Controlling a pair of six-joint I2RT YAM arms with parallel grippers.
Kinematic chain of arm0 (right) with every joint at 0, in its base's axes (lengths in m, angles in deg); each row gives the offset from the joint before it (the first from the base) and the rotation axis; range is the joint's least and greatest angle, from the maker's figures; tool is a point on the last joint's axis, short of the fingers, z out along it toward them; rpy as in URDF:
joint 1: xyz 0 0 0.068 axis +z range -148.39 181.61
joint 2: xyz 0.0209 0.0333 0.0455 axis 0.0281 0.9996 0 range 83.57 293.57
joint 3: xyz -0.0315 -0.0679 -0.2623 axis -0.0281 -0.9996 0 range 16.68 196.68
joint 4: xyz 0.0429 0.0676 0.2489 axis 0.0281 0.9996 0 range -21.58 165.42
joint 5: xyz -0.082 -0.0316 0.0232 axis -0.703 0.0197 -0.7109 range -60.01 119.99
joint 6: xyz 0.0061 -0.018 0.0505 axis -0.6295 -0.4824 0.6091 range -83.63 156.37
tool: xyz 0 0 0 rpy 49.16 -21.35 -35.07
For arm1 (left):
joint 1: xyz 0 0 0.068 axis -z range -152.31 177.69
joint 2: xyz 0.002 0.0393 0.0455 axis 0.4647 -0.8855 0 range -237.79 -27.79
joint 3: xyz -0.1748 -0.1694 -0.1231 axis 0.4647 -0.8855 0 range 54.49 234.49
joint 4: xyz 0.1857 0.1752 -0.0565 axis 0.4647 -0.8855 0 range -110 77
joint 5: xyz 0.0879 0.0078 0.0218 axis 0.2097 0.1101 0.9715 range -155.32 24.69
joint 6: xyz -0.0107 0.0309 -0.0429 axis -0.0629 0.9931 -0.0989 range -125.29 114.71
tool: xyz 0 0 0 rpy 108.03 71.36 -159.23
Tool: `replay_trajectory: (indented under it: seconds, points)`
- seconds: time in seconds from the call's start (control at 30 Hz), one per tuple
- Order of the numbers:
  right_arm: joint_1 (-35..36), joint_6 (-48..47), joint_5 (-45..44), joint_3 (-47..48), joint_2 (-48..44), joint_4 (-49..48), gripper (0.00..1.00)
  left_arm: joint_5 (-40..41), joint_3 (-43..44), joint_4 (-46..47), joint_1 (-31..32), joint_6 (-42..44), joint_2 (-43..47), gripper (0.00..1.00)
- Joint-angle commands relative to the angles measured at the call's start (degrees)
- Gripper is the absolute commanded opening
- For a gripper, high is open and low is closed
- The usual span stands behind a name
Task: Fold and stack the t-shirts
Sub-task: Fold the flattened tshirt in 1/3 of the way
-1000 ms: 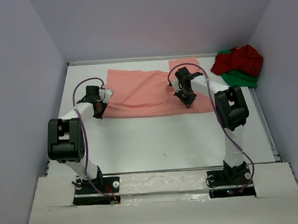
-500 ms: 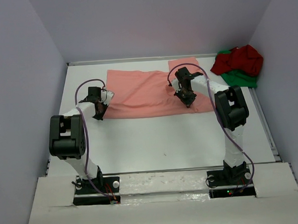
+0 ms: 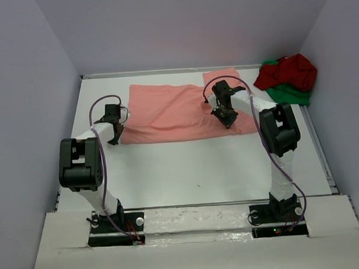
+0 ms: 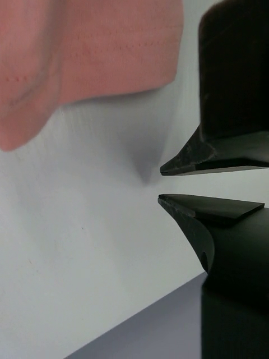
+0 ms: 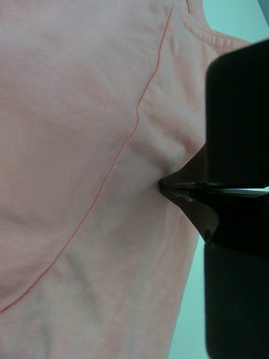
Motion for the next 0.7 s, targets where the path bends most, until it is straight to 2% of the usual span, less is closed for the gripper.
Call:
replay_trajectory:
  seconds: [0.0, 0.1, 0.27, 0.3, 0.33, 0.37, 0.43, 0.53, 0.6, 0.67]
  points:
    - [-1.1, -0.6, -1.0, 0.9, 1.8, 0.7, 0.00, 6.6, 1.4, 0.9, -0.2, -1.2, 2.2, 0.32]
    - [-1.1, -0.5, -0.7, 0.8, 1.8, 0.8, 0.00, 2.1, 3.3, -0.7, -0.3, -2.0, 4.5, 0.32]
    - [-1.1, -0.5, 2.7, 2.0, 0.4, 1.4, 0.00, -10.3, 7.1, -3.3, -0.3, -4.7, 9.2, 0.34]
    - [-1.1, -0.7, 4.6, 2.5, -0.3, 1.7, 0.17, -12.2, 7.9, -3.4, -0.3, -5.4, 10.4, 0.34]
    - [-1.1, -0.8, 5.0, 2.9, -1.0, 1.9, 0.29, -12.9, 8.5, -3.5, -0.4, -5.6, 10.9, 0.34]
    - [-1.1, -0.8, 7.1, 3.2, -2.5, 2.1, 0.37, -13.2, 9.0, -3.7, -0.3, -5.8, 11.1, 0.34]
    - [-1.1, -1.5, 7.1, 4.6, -3.9, 2.6, 0.61, -13.8, 10.2, -4.4, -0.3, -5.8, 11.7, 0.34]
    - [-1.6, -2.5, 5.8, 6.8, -6.4, 2.5, 0.91, -13.6, 11.3, -4.9, -0.3, -5.8, 12.5, 0.32]
    - [-3.0, -2.4, 5.8, 8.6, -7.3, 2.0, 0.99, -13.1, 11.7, -4.8, -0.3, -5.8, 13.1, 0.32]
    - [-4.1, -1.7, 4.0, 10.3, -8.6, 0.8, 1.00, -13.1, 12.3, -4.9, -0.3, -5.7, 13.3, 0.32]
